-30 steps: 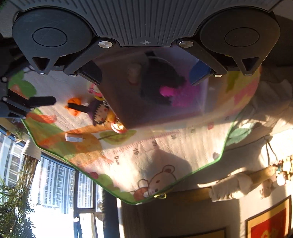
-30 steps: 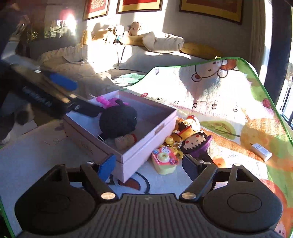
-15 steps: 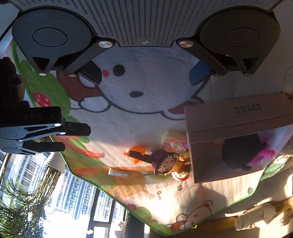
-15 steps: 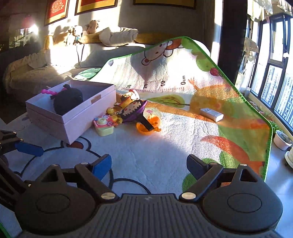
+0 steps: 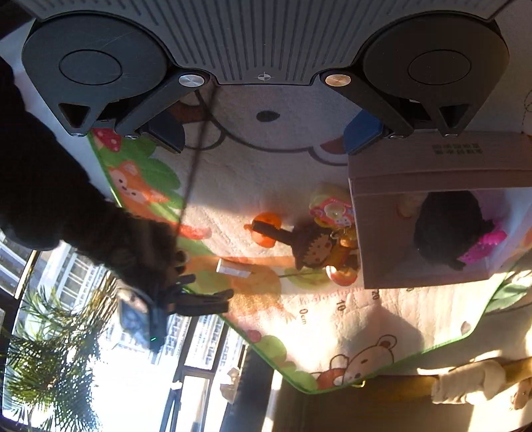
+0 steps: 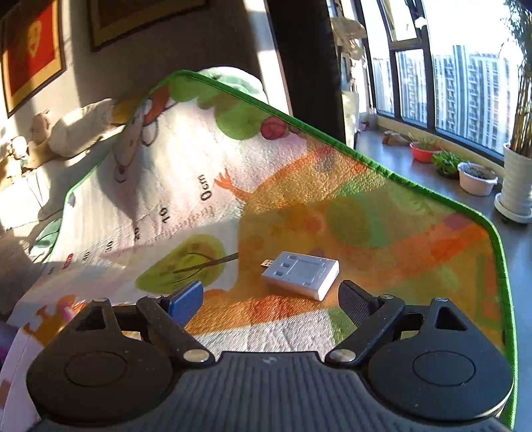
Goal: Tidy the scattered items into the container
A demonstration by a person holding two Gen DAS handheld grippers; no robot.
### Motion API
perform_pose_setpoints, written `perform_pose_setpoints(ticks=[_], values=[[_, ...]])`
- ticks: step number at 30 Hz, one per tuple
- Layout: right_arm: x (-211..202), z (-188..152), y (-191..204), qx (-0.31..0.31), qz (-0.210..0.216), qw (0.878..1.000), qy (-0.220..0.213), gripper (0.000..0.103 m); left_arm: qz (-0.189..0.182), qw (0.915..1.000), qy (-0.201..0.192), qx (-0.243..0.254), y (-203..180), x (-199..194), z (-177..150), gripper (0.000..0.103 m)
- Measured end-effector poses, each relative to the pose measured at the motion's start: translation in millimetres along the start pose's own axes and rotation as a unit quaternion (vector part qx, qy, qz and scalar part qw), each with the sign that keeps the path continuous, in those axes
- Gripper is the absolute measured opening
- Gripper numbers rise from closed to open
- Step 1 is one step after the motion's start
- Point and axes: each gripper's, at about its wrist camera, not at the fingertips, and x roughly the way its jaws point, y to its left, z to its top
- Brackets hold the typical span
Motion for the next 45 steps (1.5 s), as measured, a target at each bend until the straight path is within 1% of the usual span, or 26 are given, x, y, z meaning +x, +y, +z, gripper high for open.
perform_pose_setpoints(ticks=[1,2,4,5,7,9,12,13,14,17,19,22,24,26,29,32,34,35,37,38,39,40,41,42,43,45], values=[[20,3,3,-0.016,-0.016,1.000,0.008,0.089,-0.001,1.0000,-0.005,-0.007,4,-3,2,0.103],[37,4,9,-0.049,-0.032,0.998,0.015,0.090,-0.002,0.9998,-0.010,-0.016,8,-6,3,0.103],[64,3,23,-0.137,-0.064,0.988,0.020,0.090,0.001,0.9993,-0.019,-0.033,20,-9,7,0.103],[73,2,27,-0.172,-0.071,0.982,0.023,0.090,0.005,0.9989,-0.023,-0.041,26,-10,8,0.103],[89,2,27,-0.205,-0.064,0.976,0.040,0.090,0.011,0.9977,-0.028,-0.061,39,-10,11,0.103],[101,5,18,-0.199,-0.055,0.977,0.052,0.090,0.012,0.9962,-0.029,-0.081,52,-9,12,0.103],[114,11,-1,-0.153,-0.032,0.984,0.084,0.089,0.012,0.9946,-0.026,-0.100,65,-6,12,0.103],[117,12,-6,-0.134,-0.023,0.986,0.096,0.086,0.014,0.9943,-0.024,-0.103,68,-4,11,0.103],[116,11,-10,-0.124,-0.016,0.987,0.101,0.086,0.016,0.9939,-0.022,-0.107,70,-2,10,0.103],[98,2,-9,-0.130,-0.009,0.987,0.091,0.085,0.015,0.9930,-0.015,-0.116,73,4,7,0.103],[71,-4,-5,-0.133,0.010,0.988,0.076,0.085,0.010,0.9931,-0.013,-0.116,72,5,4,0.103],[5,-16,6,-0.129,0.059,0.989,0.052,0.085,-0.001,0.9947,-0.004,-0.103,67,4,-1,0.103],[-43,-34,21,-0.147,0.097,0.983,0.047,0.085,-0.008,0.9966,0.008,-0.081,60,4,-6,0.103],[-95,-61,43,-0.178,0.138,0.972,0.061,0.085,-0.012,0.9981,0.022,-0.057,51,5,-12,0.103],[-149,-108,74,-0.201,0.207,0.951,0.114,0.085,-0.020,0.9988,0.042,-0.018,38,4,-21,0.103],[-181,-148,103,-0.214,0.265,0.926,0.164,0.086,-0.038,0.9976,0.056,0.014,26,0,-34,0.103],[-195,-158,119,-0.220,0.291,0.915,0.173,0.089,-0.045,0.9965,0.066,0.025,20,-2,-42,0.103],[-199,-157,124,-0.221,0.299,0.913,0.166,0.090,-0.045,0.9960,0.071,0.031,17,-4,-46,0.103],[-202,-149,134,-0.222,0.304,0.916,0.142,0.090,-0.041,0.9958,0.072,0.038,14,-8,-52,0.103],[-200,-144,138,-0.228,0.300,0.918,0.127,0.090,-0.039,0.9961,0.070,0.038,14,-11,-55,0.103],[-196,-142,143,-0.241,0.290,0.919,0.110,0.088,-0.038,0.9965,0.066,0.034,14,-15,-56,0.103],[-190,-141,149,-0.265,0.274,0.920,0.090,0.077,-0.039,0.9968,0.063,0.029,15,-18,-56,0.103],[-181,-142,155,-0.291,0.254,0.920,0.073,0.071,-0.038,0.9972,0.060,0.025,16,-22,-57,0.103],[-170,-143,162,-0.310,0.236,0.919,0.067,0.064,-0.038,0.9974,0.057,0.024,17,-24,-57,0.103],[-158,-144,168,-0.320,0.223,0.918,0.068,0.063,-0.036,0.9975,0.055,0.024,17,-27,-56,0.103],[-136,-146,177,-0.333,0.215,0.915,0.075,0.063,-0.035,0.9977,0.051,0.026,18,-31,-56,0.103]])
